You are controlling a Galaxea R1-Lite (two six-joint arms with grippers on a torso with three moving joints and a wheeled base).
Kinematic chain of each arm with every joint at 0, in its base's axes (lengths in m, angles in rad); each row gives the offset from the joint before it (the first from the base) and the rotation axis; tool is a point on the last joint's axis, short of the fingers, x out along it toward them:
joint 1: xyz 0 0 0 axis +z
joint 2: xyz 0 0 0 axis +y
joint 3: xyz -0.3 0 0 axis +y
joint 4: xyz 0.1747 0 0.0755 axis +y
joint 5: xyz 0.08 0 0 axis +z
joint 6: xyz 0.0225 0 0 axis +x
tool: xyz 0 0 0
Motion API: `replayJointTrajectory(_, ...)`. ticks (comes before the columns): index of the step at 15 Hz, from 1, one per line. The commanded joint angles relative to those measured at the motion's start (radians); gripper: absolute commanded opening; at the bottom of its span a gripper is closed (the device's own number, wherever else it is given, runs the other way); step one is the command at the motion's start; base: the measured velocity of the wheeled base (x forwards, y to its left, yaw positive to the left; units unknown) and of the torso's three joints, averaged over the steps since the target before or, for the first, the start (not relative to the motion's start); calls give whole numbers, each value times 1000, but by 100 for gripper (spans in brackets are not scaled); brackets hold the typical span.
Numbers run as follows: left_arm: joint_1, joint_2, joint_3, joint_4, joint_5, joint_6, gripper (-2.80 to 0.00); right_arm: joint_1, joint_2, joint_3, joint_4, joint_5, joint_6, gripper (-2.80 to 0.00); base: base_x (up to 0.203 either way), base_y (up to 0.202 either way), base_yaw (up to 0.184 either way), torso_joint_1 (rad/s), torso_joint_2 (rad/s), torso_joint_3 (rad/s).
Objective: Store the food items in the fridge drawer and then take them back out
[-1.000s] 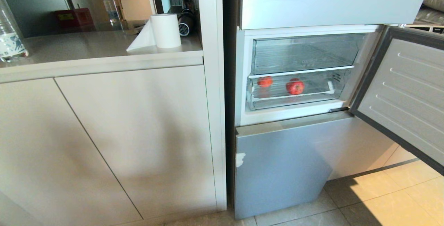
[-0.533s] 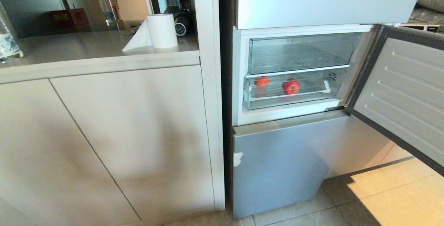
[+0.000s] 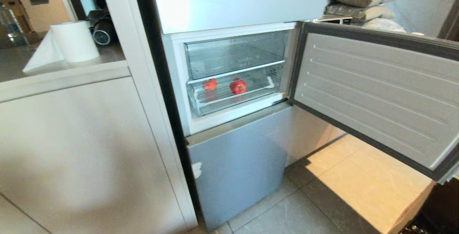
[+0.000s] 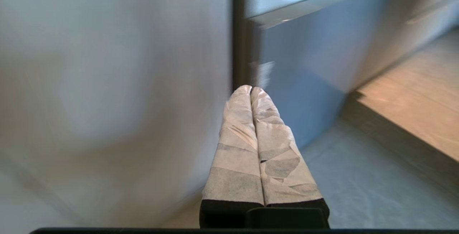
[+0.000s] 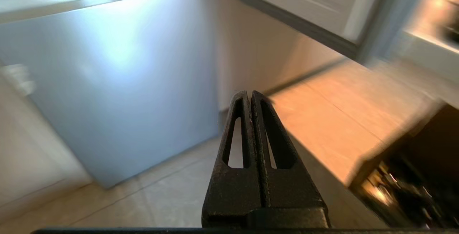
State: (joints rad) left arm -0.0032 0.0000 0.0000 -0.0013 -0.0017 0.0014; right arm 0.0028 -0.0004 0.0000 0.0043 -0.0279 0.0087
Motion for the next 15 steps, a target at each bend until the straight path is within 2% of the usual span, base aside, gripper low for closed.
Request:
replayJointTrajectory(1, 0, 0, 2, 0, 0, 0, -280, 0, 1, 0, -1, -2, 10, -280, -2, 7, -156, -2, 2, 2)
replayJointTrajectory(3, 0, 0, 2, 0, 0, 0, -280, 0, 2, 0, -2, -2, 11, -280, -3, 6, -93, 2, 4, 2)
replayJointTrajectory(5, 0, 0, 2, 0, 0, 0, -280, -5, 11, -39, -93, -44, 20, -280, 0, 0, 0, 0, 0, 0)
replayJointTrajectory(7, 0, 0, 2, 0, 0, 0, -280, -8, 94, -106, -137, -163, 122, -280, 0, 0, 0, 0, 0, 0)
replayJointTrajectory(9, 0, 0, 2, 0, 0, 0, -280, -44, 258, -212, -149, -255, 299, -280, 0, 0, 0, 0, 0, 0)
replayJointTrajectory(12, 0, 0, 2, 0, 0, 0, -280, -195, 531, -320, -183, -294, 546, -280, 0, 0, 0, 0, 0, 0)
replayJointTrajectory(14, 0, 0, 2, 0, 0, 0, -280, -343, 676, -341, -295, -252, 626, -280, 0, 0, 0, 0, 0, 0)
replayJointTrajectory(15, 0, 0, 2, 0, 0, 0, -280, -444, 736, -347, -352, -199, 645, -280, 0, 0, 0, 0, 0, 0)
